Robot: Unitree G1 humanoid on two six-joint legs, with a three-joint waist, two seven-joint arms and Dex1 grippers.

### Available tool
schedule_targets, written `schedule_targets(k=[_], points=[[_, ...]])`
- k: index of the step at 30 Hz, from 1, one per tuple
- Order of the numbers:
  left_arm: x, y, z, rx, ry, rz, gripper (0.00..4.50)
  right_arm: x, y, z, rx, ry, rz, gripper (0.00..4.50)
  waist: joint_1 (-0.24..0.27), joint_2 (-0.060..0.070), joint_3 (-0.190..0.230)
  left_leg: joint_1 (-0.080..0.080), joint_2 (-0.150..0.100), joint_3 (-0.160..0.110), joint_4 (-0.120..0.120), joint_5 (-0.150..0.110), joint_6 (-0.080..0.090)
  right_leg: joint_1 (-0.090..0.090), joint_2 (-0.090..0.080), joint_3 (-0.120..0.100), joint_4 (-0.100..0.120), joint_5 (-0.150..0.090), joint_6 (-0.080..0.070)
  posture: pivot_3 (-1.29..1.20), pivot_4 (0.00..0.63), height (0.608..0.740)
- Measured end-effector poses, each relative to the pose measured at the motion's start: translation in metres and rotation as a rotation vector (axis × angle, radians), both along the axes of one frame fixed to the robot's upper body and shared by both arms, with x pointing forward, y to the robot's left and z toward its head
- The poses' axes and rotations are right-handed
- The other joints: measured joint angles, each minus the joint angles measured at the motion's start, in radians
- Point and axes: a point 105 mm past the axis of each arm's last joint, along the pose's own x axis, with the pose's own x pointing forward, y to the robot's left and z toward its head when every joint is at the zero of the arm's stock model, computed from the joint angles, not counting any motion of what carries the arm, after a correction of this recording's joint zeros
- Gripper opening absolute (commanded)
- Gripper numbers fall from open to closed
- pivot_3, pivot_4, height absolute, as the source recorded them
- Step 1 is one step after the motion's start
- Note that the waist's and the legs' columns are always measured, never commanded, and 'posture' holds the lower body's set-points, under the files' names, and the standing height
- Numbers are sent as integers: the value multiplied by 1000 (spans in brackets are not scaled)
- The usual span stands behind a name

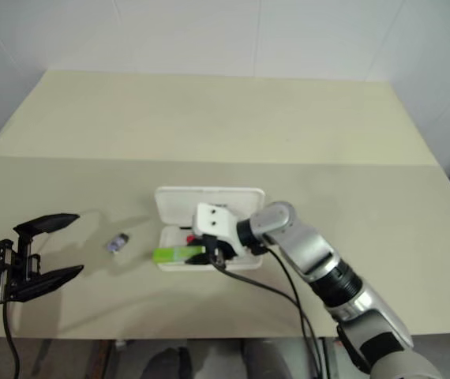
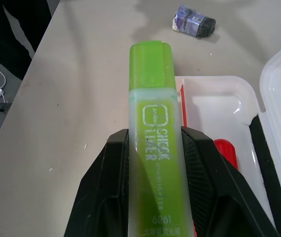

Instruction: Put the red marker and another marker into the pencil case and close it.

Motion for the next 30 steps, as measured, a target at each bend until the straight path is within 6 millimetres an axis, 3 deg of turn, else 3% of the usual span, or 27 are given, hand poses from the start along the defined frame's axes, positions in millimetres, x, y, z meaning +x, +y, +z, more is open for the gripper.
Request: schedule_targets(k=[8,9,16,17,27,30], points=[[0,0,0,3,-11,-1,4500,0,0,0,-2,1,2,1117,0,0,0,0,0,0,0,0,0,0,0,0,0,0,0,0,150,740],[0,0,0,3,-11,-2,4500,0,0,0,-3,2,3,1847,0,0,0,0,0,0,0,0,0,0,0,0,0,0,0,0,150,740],[1,2,1,-2,-16,5,4500,0,-4,-4,-12,11,-4,4314,0,0,0,0,0,0,0,0,0,0,0,0,0,0,0,0,150,740],[1,2,0,-3,-16,6,4500,0,-4,-4,-14,12,-5,4446,0,0,0,0,0,0,0,0,0,0,0,0,0,0,0,0,150,740],[3,2,-1,-19,-15,11,4500,-6,-17,-1,-33,18,19,4446,1,0,0,0,0,0,0,0,0,0,0,0,0,0,0,0,150,740],[1,-2,-4,-56,-26,50,4500,-12,-35,8,9,40,20,4446,4,0,0,-1,0,0,0,-1,1,0,-1,0,-2,-1,0,0,150,740]])
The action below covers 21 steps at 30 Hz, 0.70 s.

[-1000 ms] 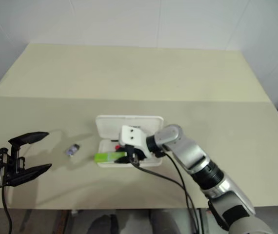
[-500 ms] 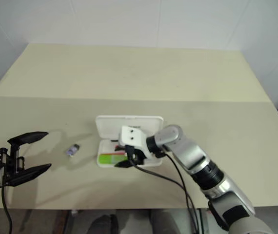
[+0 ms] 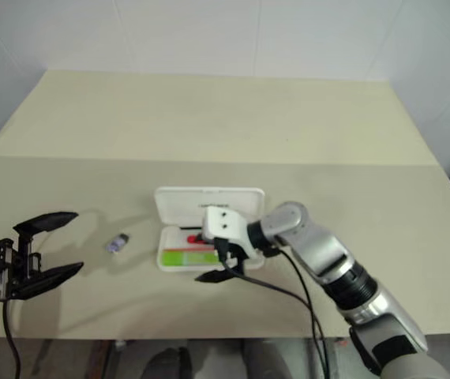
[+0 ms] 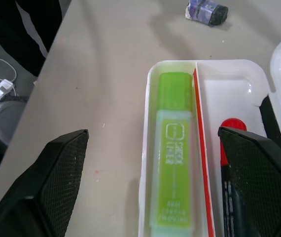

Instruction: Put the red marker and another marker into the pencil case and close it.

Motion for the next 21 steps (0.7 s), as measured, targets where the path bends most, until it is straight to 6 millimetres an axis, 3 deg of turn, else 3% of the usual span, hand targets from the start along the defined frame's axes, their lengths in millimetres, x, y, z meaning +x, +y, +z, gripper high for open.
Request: schedule_targets(k=[4,8,12,15,21], points=[[-2,-14,-2,-54,-34,83,4500,-5,-28,21,83,21,-27,4446,3,-1,0,-3,0,-3,1,0,1,0,0,-1,-2,0,1,0,150,740],[0,-30,2,-94,-63,201,4500,-15,-50,27,110,39,-6,4446,5,-1,0,-4,-1,-3,2,-1,1,1,0,-1,-4,1,3,0,150,740],[4,-43,-9,-128,-18,345,4500,-16,-77,34,103,24,-40,4446,4,-1,0,-4,-2,-3,3,-1,3,2,-1,0,-7,3,6,0,150,740],[9,-44,-19,-125,29,446,4500,-7,-92,37,102,-5,-107,4446,3,-1,0,-4,-2,-3,4,-1,4,3,-1,1,-8,4,6,0,150,740],[20,-25,-40,-46,124,671,4500,9,-118,41,155,-29,-253,4446,5,-1,0,-4,-4,-2,4,-1,4,3,-2,2,-8,4,7,0,150,740]])
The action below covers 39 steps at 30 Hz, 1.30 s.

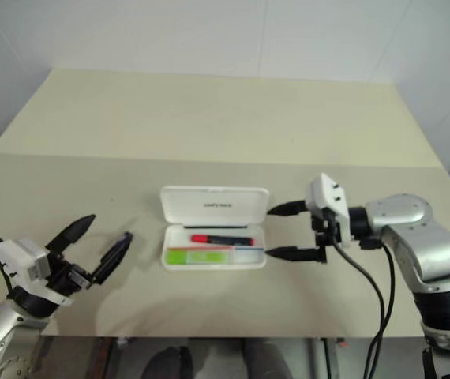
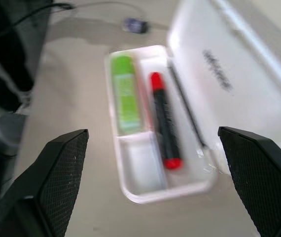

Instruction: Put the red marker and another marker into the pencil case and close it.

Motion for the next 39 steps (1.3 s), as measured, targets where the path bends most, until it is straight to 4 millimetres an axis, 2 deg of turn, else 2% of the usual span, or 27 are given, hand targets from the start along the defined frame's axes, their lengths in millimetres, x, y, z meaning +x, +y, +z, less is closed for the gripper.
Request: schedule_targets(k=[3,6,8,13,15,26,27,28,31,37,39], points=[[6,8,-8,24,44,52,4500,-2,-15,3,55,-22,-35,4446,6,0,0,0,0,0,-1,0,0,0,0,0,0,0,0,0,150,740],[14,20,-29,104,171,72,4500,-5,-26,-6,49,-2,-67,4446,14,0,0,0,0,0,-1,0,0,0,0,0,0,0,0,0,150,740],[21,24,-40,83,221,89,4500,-6,-31,-8,51,-1,-86,4446,18,0,0,0,0,1,0,0,0,0,0,0,0,0,0,0,150,740],[36,28,-51,-2,261,103,4500,-7,-33,-7,55,-20,-118,4446,24,1,0,1,0,0,1,0,0,0,0,0,2,0,1,0,150,740],[41,26,-57,-22,280,76,4500,-8,-32,-8,54,-23,-124,4446,25,1,0,0,0,0,1,0,0,0,0,0,2,0,1,0,150,740],[63,6,-57,-6,293,-130,4500,-6,-34,-5,59,-37,-155,4446,55,3,-1,1,-2,0,2,1,0,1,-1,0,2,1,1,0,150,740],[63,5,-57,5,300,-149,4099,-6,-34,-5,60,-38,-157,4500,58,3,-1,1,-2,0,3,1,0,1,-2,0,3,1,1,0,150,740],[64,3,-57,21,309,-175,3916,-6,-34,-5,60,-40,-159,4500,60,3,-1,1,-2,0,3,1,0,1,-2,0,3,1,2,0,150,740],[64,-3,-58,42,335,-236,2974,-5,-34,-4,61,-48,-164,4500,60,4,-2,1,-3,0,4,0,1,2,-2,0,2,1,2,0,150,740],[64,-4,-57,87,372,-289,975,-5,-36,-2,49,-54,-169,4500,60,5,-2,1,-3,0,3,0,2,2,-2,0,2,1,2,0,150,740],[64,-5,-56,96,376,-303,434,-5,-38,1,48,-65,-177,4500,60,5,-2,1,-3,0,3,0,2,2,-2,0,2,1,2,0,150,740]])
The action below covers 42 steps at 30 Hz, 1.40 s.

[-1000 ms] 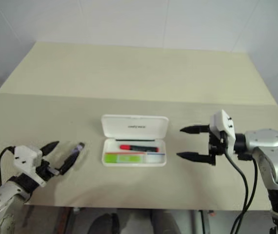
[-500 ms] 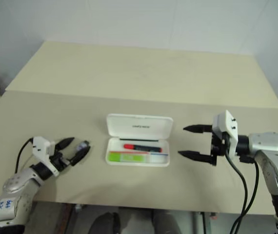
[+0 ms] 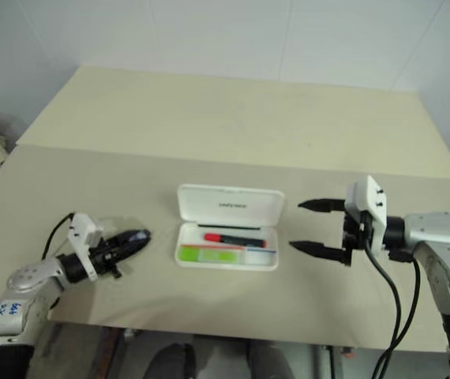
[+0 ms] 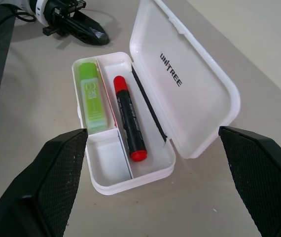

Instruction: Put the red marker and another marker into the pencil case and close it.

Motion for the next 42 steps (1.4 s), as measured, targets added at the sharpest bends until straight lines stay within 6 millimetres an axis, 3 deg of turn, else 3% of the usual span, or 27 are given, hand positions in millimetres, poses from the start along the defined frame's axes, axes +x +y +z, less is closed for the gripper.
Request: schedule_targets(k=[7,11,13,17,23,26,33,38,42], points=[[3,4,10,44,-18,-21,418,-1,-4,1,-4,-1,-11,4500,-3,0,0,0,0,0,0,0,0,0,0,0,0,0,0,0,150,740],[9,9,35,92,-86,-41,418,-1,-10,5,-4,-17,-33,4500,-6,0,0,0,0,0,0,0,0,0,0,0,0,0,0,0,150,740],[14,7,59,124,-151,-78,418,-1,-11,5,-7,-17,-36,4500,-5,0,0,-1,0,-1,1,0,0,0,0,-1,1,0,0,0,150,740],[16,-8,111,139,-312,-172,418,-1,-11,5,-7,-18,-36,4500,-7,0,0,-1,0,0,1,0,0,0,0,-1,0,0,1,0,150,740],[6,-59,146,125,-391,-466,418,-1,-11,5,-6,-18,-46,4500,-7,0,0,-2,0,0,3,0,0,-1,1,-1,1,0,1,0,150,740],[2,-85,154,113,-419,-604,418,-1,-12,4,-6,-16,-53,4500,-7,0,1,-3,0,0,6,0,0,-1,1,-1,3,1,1,0,150,740],[-10,-141,150,41,-417,-875,418,-2,-12,3,-6,-23,-72,4500,-8,0,1,-3,0,-1,10,0,0,0,2,1,5,2,3,0,150,740],[-7,-171,112,84,-319,-960,418,-12,-19,0,20,-7,-89,4500,-4,1,0,-3,0,-2,11,0,1,1,2,1,5,2,4,0,150,740],[-8,-185,98,123,-312,-989,418,-25,-23,7,88,-17,-70,4500,-4,1,0,-2,0,-2,11,0,1,2,2,2,5,2,4,0,150,740]])
